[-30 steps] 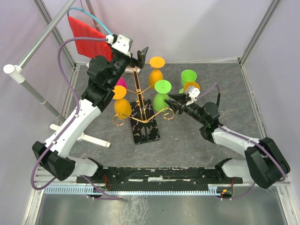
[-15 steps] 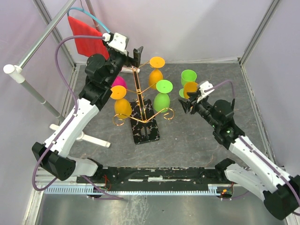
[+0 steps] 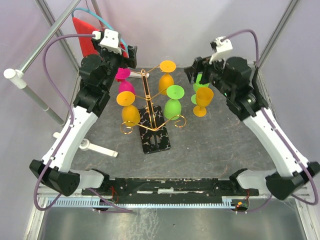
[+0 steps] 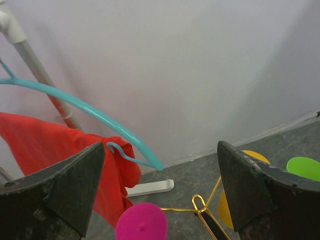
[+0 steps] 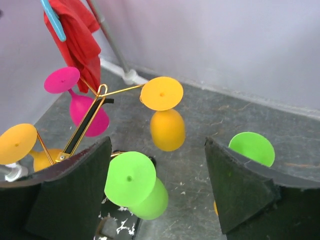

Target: Place the wine glass upside down on the wine glass rack

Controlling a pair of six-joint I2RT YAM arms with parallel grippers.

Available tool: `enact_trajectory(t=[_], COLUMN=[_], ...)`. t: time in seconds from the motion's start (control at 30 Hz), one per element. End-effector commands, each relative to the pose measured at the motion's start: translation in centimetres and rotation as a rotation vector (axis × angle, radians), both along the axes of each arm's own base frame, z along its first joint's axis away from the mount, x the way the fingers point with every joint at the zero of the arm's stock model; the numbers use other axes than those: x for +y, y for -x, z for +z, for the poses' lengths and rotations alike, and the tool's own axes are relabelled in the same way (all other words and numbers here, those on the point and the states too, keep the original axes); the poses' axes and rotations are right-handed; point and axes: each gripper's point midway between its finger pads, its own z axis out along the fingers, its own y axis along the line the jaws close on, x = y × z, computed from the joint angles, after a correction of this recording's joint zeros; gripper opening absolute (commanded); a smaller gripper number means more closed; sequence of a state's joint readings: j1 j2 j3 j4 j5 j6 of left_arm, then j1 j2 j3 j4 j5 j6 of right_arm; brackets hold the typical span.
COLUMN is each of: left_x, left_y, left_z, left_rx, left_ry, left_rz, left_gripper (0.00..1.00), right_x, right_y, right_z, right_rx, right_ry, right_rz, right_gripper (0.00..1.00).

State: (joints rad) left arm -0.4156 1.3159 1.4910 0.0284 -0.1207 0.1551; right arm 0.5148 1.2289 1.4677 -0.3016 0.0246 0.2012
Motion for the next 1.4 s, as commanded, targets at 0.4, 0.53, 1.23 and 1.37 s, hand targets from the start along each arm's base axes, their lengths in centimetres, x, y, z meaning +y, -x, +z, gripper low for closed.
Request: enact_trajectory(t=[0.4,0.53,1.23,1.37], left_x=[4.2,4.4,5.9,6.0], left_y=[4.2,4.1,6.0,5.9], left_z=[5.3,5.0,6.5,6.3], left_rx=[-0.102,-0.098,-0.116,-0.115], left_ry=[0.063,0.056,0.089,0.080], left_rz=[0.117,0.128,0.165,0.171], left_gripper=[0.99,0.99,0.99,0.99], right_x=[12.4,14.7,19.9,20.7], right_y=[-5.9,-6.2,-8.5,-9.6], right_z=[-2.3,-3.5,-11.7,-12.4], right_rx=[0.218,0.246,0.381,0.383], right_ry=[-0.056,-0.035,0.121,0.096], right_rz=[0.208,0.231,0.200,0.182], right_gripper=[1.00,1.00,1.00,1.00])
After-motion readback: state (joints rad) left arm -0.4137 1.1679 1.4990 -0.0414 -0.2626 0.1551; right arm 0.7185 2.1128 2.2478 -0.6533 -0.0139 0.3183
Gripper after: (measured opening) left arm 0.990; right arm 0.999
